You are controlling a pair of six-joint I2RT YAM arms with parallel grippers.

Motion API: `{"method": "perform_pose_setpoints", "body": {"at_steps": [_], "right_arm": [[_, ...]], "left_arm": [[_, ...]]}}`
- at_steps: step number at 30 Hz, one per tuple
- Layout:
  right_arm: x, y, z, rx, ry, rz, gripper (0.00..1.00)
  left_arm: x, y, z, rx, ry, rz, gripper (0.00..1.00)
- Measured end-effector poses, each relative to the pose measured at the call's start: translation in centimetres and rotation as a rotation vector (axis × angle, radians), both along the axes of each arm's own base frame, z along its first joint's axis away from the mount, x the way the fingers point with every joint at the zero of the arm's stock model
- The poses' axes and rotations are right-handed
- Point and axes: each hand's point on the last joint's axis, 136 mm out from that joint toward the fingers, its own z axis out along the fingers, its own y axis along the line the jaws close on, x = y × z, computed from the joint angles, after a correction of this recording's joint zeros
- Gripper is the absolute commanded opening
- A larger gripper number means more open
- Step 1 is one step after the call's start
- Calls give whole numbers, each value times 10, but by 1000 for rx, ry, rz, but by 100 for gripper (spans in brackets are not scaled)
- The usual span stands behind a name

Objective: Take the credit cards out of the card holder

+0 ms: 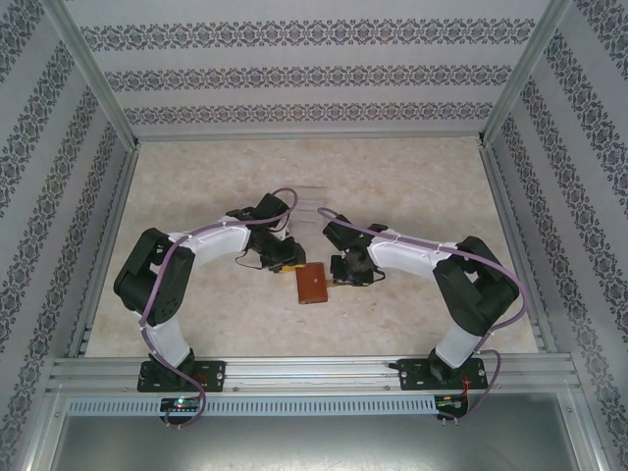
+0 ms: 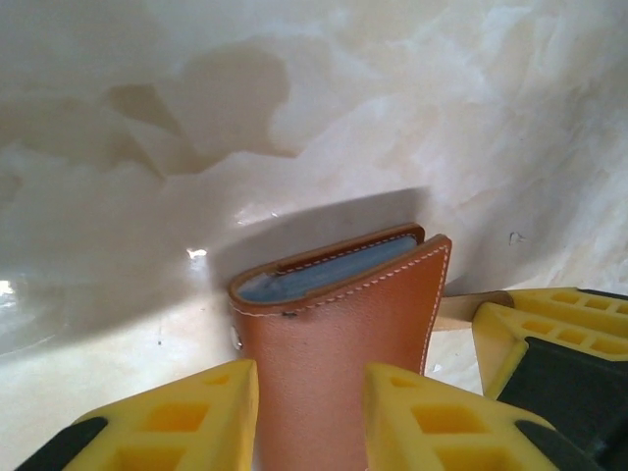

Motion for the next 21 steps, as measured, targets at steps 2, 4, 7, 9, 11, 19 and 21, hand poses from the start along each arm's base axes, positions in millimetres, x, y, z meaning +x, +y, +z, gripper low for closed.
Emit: {"method": "perform_pose_setpoints", "body": {"at_steps": [2, 4, 7, 9, 11, 19, 21], "right_arm": [[-1, 0, 0, 11, -4, 4, 33], [0, -2, -1, 17, -6, 3, 35], [0, -4, -3, 24, -4, -6, 34], [0, -6, -4, 30, -3, -10, 31], [1, -6, -4, 42, -7, -9, 28], [0, 2, 2, 153, -28, -6, 25], [-1, 5, 0, 177, -23, -6, 23]], "left_arm": [[-2, -2, 2, 24, -5, -11, 38], [-4, -6, 5, 41, -13, -26, 38], [-6, -9, 7, 60, -20, -38, 39], [-9, -10, 7, 73, -22, -47, 39], [-11, -10, 7, 88, -21, -51, 39], [-11, -18, 13, 138, -41, -73, 45], [-12, -18, 12, 155, -39, -79, 48]]}}
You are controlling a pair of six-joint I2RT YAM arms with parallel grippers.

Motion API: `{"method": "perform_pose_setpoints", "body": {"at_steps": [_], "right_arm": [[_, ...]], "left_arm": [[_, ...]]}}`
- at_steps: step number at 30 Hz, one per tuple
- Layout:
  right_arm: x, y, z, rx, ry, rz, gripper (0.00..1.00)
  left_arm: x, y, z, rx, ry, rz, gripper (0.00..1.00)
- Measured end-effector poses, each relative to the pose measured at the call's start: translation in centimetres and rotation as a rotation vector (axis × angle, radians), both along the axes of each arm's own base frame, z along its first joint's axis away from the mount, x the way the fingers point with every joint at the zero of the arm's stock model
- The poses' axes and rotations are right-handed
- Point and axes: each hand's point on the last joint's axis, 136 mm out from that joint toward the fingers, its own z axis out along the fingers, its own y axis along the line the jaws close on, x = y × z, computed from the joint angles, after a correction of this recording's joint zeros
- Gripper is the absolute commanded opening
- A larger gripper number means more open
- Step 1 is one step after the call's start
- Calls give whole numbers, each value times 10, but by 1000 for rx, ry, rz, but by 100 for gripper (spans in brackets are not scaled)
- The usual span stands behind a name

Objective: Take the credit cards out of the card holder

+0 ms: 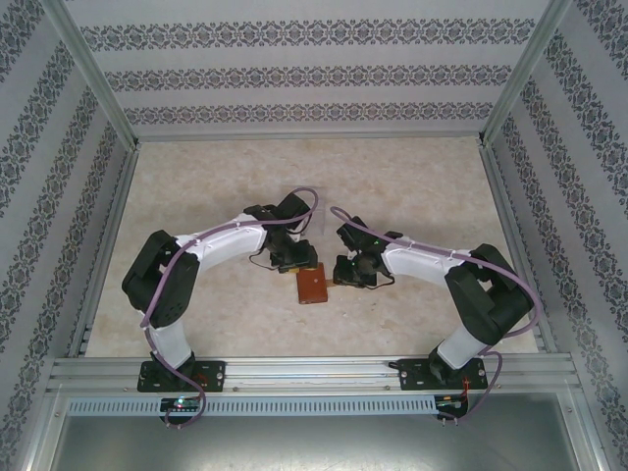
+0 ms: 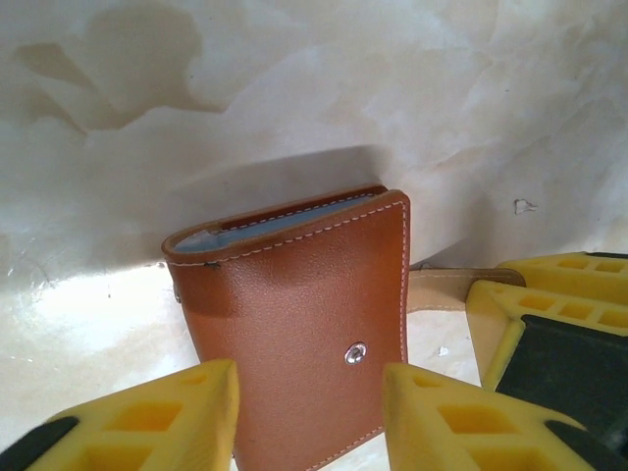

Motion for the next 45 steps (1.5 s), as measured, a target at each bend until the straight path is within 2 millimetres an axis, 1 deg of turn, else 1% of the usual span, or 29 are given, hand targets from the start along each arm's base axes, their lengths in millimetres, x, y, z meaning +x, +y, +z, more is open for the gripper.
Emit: {"method": "perform_pose_setpoints", "body": {"at_steps": [3, 7, 11, 18, 21, 24, 27, 32, 39, 45], "right_arm": [[-1, 4, -1, 30, 1, 3, 17], [-2, 7, 5, 65, -14, 4, 12], [-5, 9, 8, 100, -25, 3, 11], [-18, 5, -7, 127, 11, -33, 8], [-17, 6, -8, 151, 9, -54, 8], [-17, 6, -8, 167, 8, -69, 8], [-17, 5, -8, 189, 12, -81, 7], [-16, 5, -8, 227, 27, -99, 7], [-16, 5, -8, 249, 36, -103, 7], [-16, 5, -8, 256, 42, -104, 7]], "left_arm": [[-4, -3, -2, 32, 3, -16, 53], [-9, -8, -2, 68, -1, -43, 62], [-14, -11, -2, 99, -3, -63, 69], [-21, -13, -6, 159, 3, -93, 79], [-23, -15, -10, 180, 11, -103, 82], [-27, -16, -17, 201, 27, -117, 88], [-29, -18, -22, 217, 41, -128, 89], [-26, -21, -26, 236, 37, -132, 90], [-27, -15, -35, 284, 47, -132, 90], [-29, -12, -39, 302, 62, -131, 92]]}}
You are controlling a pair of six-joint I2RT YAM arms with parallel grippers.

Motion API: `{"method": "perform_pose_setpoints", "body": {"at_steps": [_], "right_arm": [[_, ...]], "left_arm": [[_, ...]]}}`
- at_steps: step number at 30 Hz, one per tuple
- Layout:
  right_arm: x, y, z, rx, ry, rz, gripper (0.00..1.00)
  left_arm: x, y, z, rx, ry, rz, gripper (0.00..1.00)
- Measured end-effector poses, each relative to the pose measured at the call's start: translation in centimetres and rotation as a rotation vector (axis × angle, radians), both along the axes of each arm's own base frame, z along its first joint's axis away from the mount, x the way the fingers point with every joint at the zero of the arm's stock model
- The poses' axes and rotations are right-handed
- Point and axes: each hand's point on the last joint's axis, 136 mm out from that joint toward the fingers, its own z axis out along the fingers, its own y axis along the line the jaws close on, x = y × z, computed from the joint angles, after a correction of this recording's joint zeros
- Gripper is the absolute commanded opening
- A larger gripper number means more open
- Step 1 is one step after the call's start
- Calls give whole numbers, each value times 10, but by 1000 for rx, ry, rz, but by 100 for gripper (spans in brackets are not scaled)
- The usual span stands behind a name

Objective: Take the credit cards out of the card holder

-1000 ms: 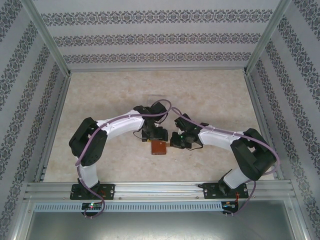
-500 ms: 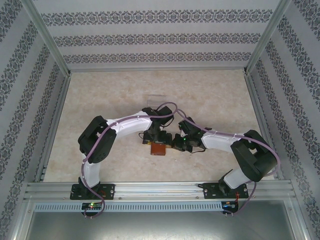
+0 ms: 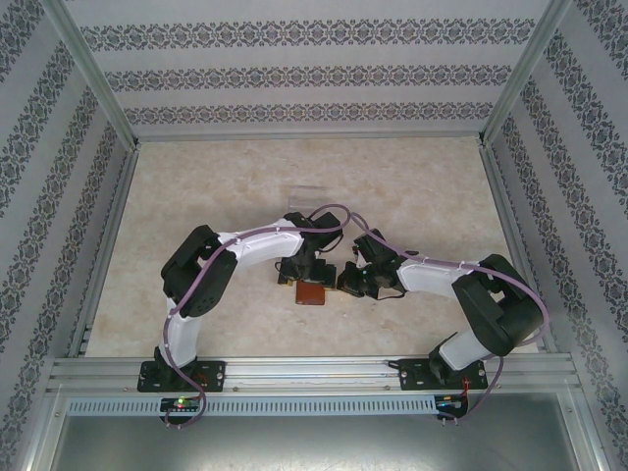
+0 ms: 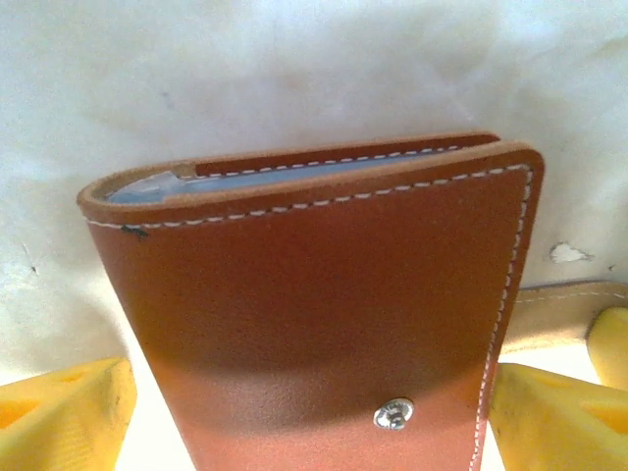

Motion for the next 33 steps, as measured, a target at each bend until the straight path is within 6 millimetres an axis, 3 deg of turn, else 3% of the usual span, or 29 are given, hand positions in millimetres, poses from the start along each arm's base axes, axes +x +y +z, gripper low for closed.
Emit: {"method": "perform_pose_setpoints", "body": {"at_steps": [19, 28, 33], "right_arm": [[0, 0, 0, 8, 6, -1, 7], [0, 0, 0, 8, 6, -1, 7], [0, 0, 0, 7, 8, -1, 7]], "left_arm": [[4, 8, 6, 55, -19, -1, 85], [8, 16, 31, 66, -77, 1, 85], [10, 20, 38, 79, -99, 0, 76]]}}
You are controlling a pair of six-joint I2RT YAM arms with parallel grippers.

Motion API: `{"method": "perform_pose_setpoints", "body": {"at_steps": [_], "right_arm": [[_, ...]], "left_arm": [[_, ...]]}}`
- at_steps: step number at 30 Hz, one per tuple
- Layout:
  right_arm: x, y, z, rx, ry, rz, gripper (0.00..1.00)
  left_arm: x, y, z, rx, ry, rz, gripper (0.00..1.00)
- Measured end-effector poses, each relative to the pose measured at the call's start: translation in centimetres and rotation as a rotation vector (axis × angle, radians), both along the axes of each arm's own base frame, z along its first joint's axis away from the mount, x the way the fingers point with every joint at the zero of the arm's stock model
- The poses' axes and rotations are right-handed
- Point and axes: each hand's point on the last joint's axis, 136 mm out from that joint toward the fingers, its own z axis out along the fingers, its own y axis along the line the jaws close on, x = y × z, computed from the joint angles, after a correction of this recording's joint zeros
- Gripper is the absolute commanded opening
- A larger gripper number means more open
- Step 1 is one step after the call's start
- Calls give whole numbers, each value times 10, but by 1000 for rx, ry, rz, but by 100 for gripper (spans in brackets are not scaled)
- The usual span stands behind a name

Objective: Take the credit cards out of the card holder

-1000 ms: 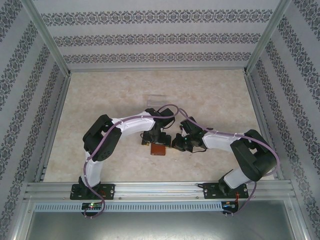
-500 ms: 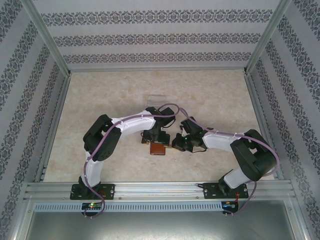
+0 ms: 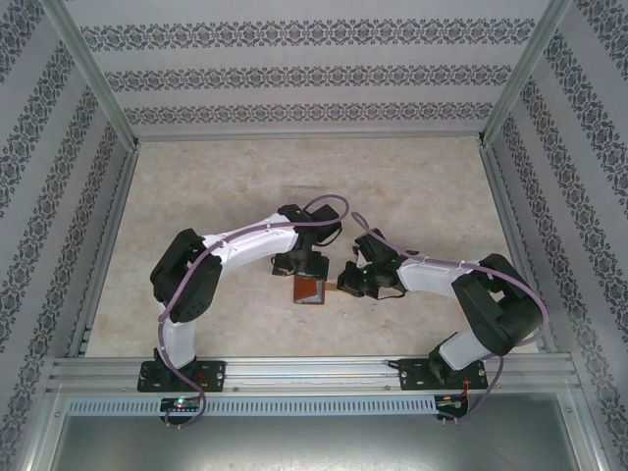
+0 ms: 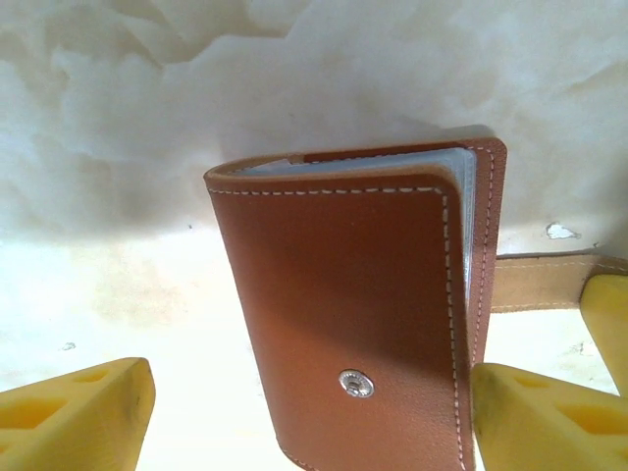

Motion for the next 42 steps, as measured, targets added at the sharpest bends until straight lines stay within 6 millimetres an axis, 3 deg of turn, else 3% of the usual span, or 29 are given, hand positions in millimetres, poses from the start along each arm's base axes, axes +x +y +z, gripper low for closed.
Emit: {"method": "perform_pose_setpoints", "body": {"at_steps": [12, 19, 28, 35, 42], "right_arm": [[0, 0, 0, -3, 2, 2, 7], [0, 0, 0, -8, 9, 2, 7], [0, 0, 1, -22, 25, 2, 6], [2, -2, 1, -43, 30, 5, 5], [6, -6, 2, -93, 11, 19, 5]], "left_arm": [[-2, 15, 19, -7, -39, -6, 49], [-7, 40, 8, -18, 1, 39, 34], [-9, 54, -11, -46, 37, 69, 15], [-7, 58, -20, -84, 46, 85, 8], [-7, 59, -27, -126, 51, 92, 8]]}}
